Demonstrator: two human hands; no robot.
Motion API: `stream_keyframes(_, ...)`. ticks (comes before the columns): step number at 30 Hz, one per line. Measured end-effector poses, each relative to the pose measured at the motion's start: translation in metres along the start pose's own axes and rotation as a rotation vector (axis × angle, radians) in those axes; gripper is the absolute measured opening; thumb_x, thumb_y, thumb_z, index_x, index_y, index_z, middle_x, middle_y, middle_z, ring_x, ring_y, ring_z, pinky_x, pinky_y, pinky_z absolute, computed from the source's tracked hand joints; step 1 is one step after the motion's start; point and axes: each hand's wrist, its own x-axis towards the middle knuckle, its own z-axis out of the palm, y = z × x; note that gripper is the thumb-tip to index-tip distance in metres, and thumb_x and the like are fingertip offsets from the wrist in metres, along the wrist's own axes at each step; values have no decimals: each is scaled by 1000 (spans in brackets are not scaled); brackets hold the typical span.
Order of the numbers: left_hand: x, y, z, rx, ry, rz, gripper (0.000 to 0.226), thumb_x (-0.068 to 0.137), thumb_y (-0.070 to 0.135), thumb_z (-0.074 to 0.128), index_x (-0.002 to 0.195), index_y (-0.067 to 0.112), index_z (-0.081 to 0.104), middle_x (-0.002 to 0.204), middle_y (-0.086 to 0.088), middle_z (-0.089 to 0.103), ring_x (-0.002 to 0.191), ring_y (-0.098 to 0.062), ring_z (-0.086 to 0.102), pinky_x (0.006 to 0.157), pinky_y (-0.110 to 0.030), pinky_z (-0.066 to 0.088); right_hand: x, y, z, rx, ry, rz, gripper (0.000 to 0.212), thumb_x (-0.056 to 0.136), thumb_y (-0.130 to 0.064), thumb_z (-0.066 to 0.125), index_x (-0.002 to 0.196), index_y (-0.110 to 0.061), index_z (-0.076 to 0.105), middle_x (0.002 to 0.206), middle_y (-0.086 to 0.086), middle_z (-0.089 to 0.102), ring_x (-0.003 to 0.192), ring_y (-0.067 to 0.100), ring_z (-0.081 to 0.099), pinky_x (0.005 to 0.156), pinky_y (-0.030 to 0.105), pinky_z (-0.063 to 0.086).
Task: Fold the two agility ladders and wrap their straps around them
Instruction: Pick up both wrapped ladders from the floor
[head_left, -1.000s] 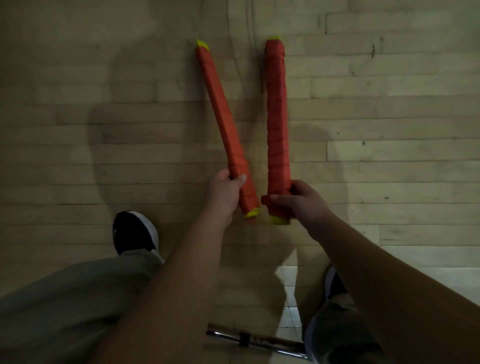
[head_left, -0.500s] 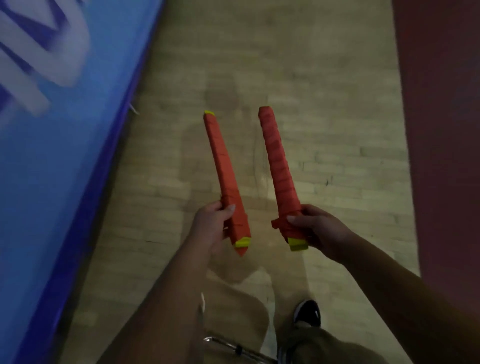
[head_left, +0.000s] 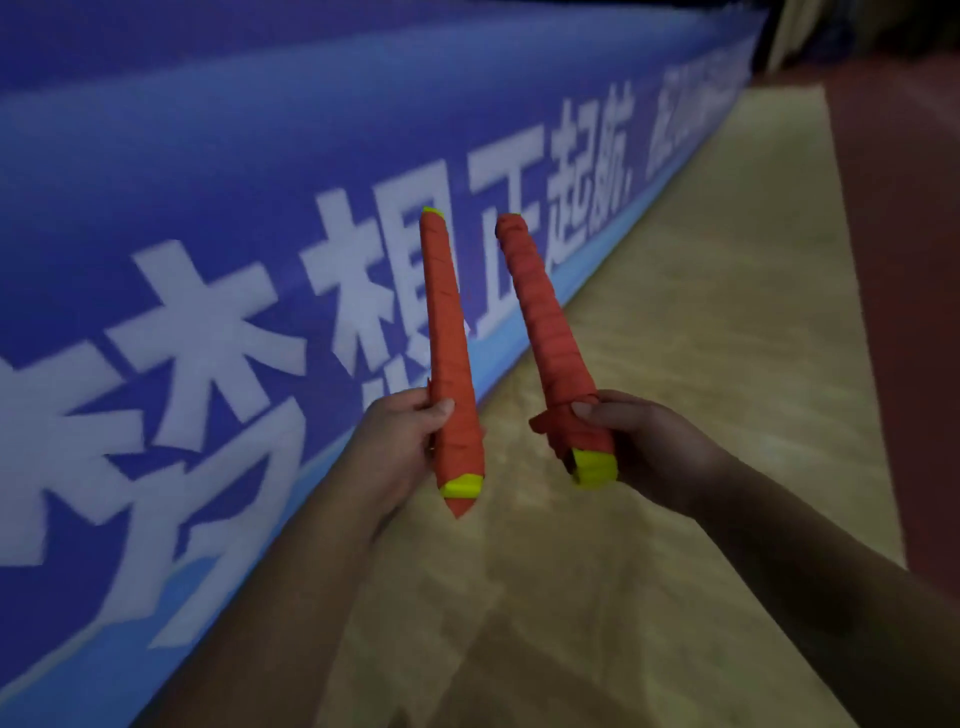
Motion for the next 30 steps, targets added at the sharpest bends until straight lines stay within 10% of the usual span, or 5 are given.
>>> stream_keyframes(30, -10, 373, -300, -204, 232, 383, 26, 113, 11, 48, 126, -3, 66, 103, -17, 83, 86, -26, 84, 74, -38, 69, 247, -286, 384, 40, -472, -235, 55, 93, -29, 69, 136, 5, 70, 121, 20, 79, 86, 26, 77, 70, 34, 65)
